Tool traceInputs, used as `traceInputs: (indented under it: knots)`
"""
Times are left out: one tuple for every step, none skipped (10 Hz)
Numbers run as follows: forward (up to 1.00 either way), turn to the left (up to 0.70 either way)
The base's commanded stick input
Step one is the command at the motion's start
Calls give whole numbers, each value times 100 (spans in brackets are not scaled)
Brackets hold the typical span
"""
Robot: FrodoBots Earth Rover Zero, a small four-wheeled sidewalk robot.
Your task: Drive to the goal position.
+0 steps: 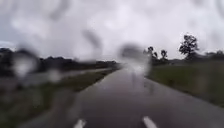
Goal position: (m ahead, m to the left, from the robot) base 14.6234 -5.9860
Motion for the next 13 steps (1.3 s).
traceInputs:
  knots:
    - [85, 0]
    - [85, 0]
    - [85, 0]
    - [85, 0]
    - [85, 0]
    - [85, 0]
    - [85, 0]
    - [85, 0]
    - [85, -13]
    - [85, -32]
    - [85, -13]
    - [85, 0]
    - [85, 0]
